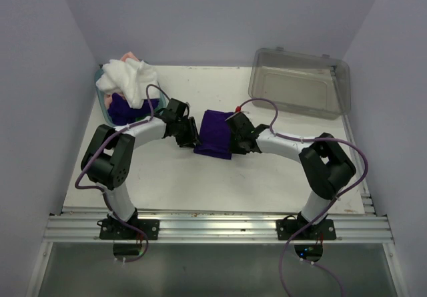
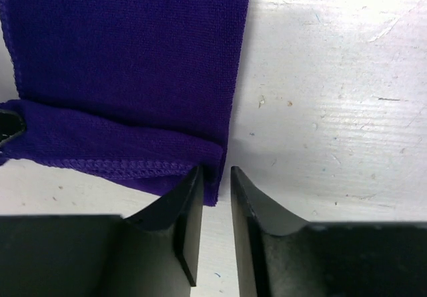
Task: Roll the towels
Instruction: Roll the towel
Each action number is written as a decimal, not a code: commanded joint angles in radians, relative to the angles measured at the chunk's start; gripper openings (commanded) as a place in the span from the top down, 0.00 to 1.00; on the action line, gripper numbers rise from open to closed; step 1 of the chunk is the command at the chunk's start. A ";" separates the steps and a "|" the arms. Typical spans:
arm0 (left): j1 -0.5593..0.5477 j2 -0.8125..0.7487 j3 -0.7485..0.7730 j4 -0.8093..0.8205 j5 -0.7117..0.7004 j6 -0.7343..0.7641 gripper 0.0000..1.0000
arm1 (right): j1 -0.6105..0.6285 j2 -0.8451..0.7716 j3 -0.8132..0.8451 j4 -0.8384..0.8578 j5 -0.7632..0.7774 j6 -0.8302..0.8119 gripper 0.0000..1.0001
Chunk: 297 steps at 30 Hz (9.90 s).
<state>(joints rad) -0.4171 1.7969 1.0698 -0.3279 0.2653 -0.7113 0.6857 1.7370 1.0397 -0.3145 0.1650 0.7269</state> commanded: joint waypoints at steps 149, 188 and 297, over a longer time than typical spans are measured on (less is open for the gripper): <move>0.006 -0.358 -0.473 0.236 0.058 -0.073 0.43 | 0.387 -0.028 0.079 0.003 -0.145 -0.445 1.00; 0.012 -0.338 -0.419 0.124 0.041 -0.131 0.79 | 0.439 0.113 0.154 0.140 -0.019 -0.495 0.98; 0.078 -0.146 -0.268 0.193 0.170 -0.079 0.54 | -0.075 -0.066 -0.256 0.536 -0.837 -0.090 0.52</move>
<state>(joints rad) -0.3450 1.6268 0.7761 -0.1299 0.4438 -0.8085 0.6083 1.8023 0.7628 0.4500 -0.7708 0.8066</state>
